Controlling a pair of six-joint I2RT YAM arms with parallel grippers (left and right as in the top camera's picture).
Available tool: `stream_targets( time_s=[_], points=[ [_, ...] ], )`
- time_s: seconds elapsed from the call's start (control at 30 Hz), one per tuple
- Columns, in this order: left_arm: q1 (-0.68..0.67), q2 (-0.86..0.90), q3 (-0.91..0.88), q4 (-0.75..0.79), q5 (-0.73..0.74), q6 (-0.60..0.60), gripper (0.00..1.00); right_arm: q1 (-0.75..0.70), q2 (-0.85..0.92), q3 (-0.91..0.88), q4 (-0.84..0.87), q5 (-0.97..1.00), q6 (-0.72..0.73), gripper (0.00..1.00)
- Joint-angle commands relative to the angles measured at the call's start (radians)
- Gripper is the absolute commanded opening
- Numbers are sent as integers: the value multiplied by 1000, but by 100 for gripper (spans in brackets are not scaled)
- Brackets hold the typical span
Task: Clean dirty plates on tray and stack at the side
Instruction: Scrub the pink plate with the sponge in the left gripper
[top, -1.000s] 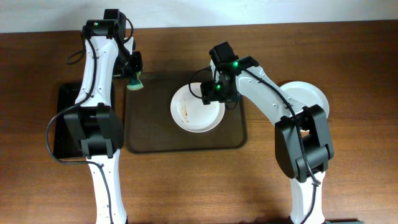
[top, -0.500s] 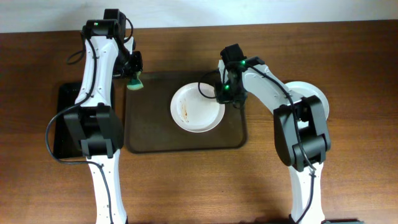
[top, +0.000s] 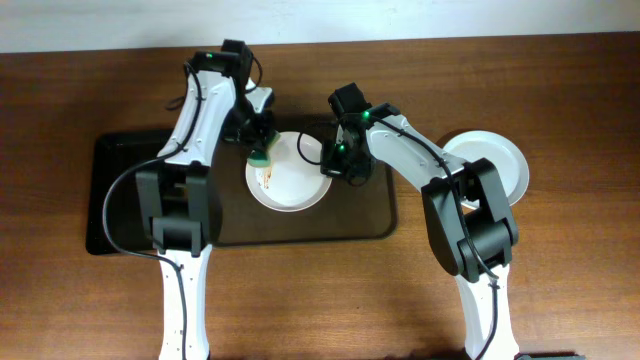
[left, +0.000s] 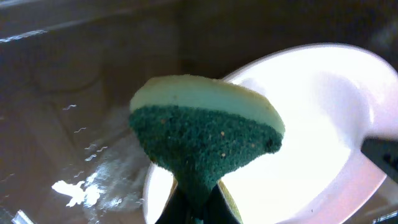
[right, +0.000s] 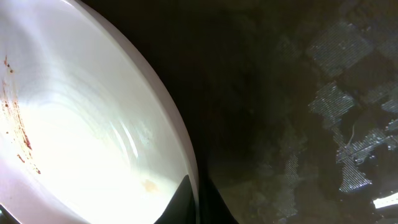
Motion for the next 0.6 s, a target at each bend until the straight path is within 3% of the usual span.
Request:
stream_targets(
  time_s=[0.0, 0.17, 0.23, 0.47, 0.57],
  points=[
    [-29, 6, -66, 44, 90, 117, 1, 3, 25, -23, -4, 18, 12, 4],
    [-49, 6, -161, 81, 87, 115, 1, 3, 25, -23, -4, 18, 11, 4],
    [-49, 6, -192, 59, 40, 48, 1, 3, 25, -23, -4, 18, 11, 4],
    [-49, 6, -195, -160, 7, 30, 1, 3, 25, -23, -4, 17, 11, 4],
    [-49, 6, -195, -249, 8, 83, 1, 3, 25, -23, -4, 17, 11, 4]
  ],
)
